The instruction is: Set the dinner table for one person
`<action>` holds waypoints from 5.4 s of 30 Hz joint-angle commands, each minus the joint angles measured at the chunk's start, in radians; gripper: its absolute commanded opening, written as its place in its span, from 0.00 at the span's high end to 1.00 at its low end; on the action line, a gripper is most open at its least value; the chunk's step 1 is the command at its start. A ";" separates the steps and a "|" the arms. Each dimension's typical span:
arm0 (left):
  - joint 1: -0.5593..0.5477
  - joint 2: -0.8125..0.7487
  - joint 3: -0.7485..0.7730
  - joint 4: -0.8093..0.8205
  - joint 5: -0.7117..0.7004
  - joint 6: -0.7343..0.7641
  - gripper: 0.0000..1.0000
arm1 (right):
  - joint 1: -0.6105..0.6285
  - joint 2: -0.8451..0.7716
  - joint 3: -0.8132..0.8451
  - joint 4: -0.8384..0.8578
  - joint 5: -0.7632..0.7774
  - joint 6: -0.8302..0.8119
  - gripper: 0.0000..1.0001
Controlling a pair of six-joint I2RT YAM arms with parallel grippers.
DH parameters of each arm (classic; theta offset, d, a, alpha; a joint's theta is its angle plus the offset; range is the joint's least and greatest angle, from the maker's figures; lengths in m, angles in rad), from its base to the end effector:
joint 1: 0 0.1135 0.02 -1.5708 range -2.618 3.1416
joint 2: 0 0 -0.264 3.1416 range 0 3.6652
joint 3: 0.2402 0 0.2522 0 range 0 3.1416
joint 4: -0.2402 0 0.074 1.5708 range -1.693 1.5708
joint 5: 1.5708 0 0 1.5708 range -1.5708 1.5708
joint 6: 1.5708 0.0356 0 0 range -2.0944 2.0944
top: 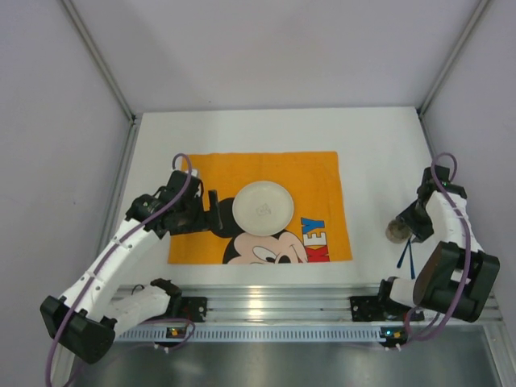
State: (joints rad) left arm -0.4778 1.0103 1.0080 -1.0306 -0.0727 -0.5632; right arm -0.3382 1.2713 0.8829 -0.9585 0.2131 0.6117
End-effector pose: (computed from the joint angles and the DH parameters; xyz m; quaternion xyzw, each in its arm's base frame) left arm 0.1618 -0.0809 0.3025 -0.0508 0.9621 -0.1017 0.2478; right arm 0.2010 -0.0787 0.2224 0.4624 0.8733 -0.0896 0.1245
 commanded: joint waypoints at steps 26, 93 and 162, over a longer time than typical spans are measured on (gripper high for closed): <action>-0.002 0.119 0.129 0.000 -0.053 -0.027 0.01 | 0.173 0.077 0.270 0.130 -0.196 -0.018 1.00; -0.002 0.105 0.159 -0.059 0.007 0.077 0.02 | -0.191 0.163 0.008 0.204 -0.070 -0.093 0.43; 0.001 -0.055 0.260 -0.190 -0.311 -0.086 0.02 | 1.186 0.801 1.037 0.474 -0.431 0.342 1.00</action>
State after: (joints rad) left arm -0.4793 0.9993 1.2049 -1.1526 -0.2951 -0.6235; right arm 0.7673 1.9354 1.7077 -0.5556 -0.1368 0.8883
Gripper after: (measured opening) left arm 0.985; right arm 0.023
